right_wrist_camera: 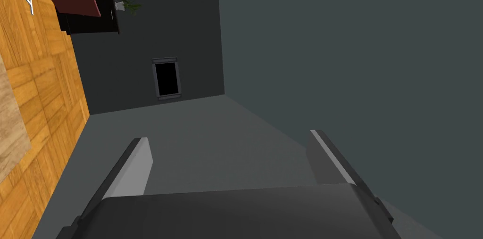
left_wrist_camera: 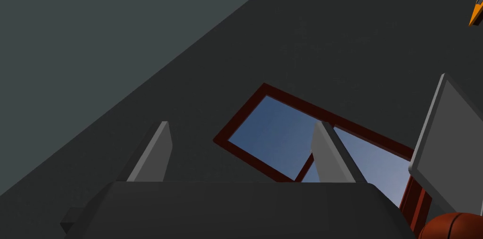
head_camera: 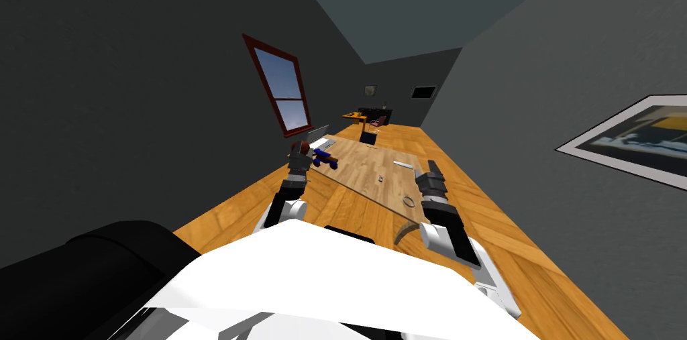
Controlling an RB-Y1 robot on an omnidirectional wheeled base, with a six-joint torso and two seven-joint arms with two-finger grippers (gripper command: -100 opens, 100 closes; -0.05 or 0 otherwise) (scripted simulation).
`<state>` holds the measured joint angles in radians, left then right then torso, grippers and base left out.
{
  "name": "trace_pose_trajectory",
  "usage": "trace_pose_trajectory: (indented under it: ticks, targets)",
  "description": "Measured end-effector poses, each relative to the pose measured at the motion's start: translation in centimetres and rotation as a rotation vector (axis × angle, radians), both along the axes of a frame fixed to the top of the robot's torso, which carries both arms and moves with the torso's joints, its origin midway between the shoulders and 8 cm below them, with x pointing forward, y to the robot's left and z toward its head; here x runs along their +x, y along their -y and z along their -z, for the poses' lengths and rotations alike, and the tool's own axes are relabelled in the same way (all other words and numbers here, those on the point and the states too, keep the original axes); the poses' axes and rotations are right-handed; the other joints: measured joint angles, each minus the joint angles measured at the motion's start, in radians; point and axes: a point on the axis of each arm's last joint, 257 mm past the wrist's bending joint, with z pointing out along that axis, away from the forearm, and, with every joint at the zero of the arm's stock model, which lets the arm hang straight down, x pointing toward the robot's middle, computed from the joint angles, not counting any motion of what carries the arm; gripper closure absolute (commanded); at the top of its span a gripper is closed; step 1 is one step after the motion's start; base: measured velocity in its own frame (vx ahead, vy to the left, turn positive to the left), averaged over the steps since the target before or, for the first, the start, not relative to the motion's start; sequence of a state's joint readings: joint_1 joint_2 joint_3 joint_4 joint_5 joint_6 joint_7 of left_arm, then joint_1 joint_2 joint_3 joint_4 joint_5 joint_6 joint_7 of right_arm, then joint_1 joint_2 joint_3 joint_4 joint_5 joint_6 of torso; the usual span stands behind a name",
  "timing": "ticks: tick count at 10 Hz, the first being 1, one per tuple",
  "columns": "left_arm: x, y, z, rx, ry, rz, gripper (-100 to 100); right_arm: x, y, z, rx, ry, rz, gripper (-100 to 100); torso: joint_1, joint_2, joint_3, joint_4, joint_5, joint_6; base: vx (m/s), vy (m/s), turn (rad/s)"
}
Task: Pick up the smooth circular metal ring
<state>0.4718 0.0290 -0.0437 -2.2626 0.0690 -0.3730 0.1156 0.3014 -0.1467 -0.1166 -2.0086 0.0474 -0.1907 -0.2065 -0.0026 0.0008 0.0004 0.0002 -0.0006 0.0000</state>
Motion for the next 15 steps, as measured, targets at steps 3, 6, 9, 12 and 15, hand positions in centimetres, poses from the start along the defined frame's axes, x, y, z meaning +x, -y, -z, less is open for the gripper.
trace_pose_trajectory:
  ticks: [3, 6, 9, 12, 15]
  targets:
    - [0.0, 0.0, 0.0, 0.000, 0.000, 0.000, 0, 1.9, 3.8, 1.6, 0.057, -0.061, 0.047, -100, 0.000, 0.001, 0.001, 0.000, 0.000, 0.000, -0.035, -0.031, 0.020]
    - [0.0, 0.0, 0.0, 0.000, 0.000, 0.000, 0, 3.5, 6.4, 3.4, 0.113, -0.117, 0.088, -100, 0.001, 0.001, 0.000, 0.000, 0.000, 0.000, -0.028, -0.031, 0.027]
    - [0.0, 0.0, 0.0, 0.000, 0.000, 0.000, 0, 4.9, 9.5, 4.6, 0.183, -0.164, 0.138, -100, 0.000, 0.001, 0.000, 0.000, 0.000, 0.000, -0.025, -0.031, 0.023]
    - [0.0, 0.0, 0.0, 0.000, 0.000, 0.000, 0, 5.5, 12.4, 6.4, 0.256, -0.219, 0.187, -100, 0.000, 0.000, 0.000, 0.000, 0.000, 0.000, -0.025, -0.031, 0.027]
    - [0.0, 0.0, 0.0, 0.000, 0.000, 0.000, 0, 6.0, 14.8, 7.8, 0.321, -0.258, 0.227, -100, 0.002, -0.001, 0.000, 0.000, 0.000, 0.000, -0.012, -0.018, 0.018]
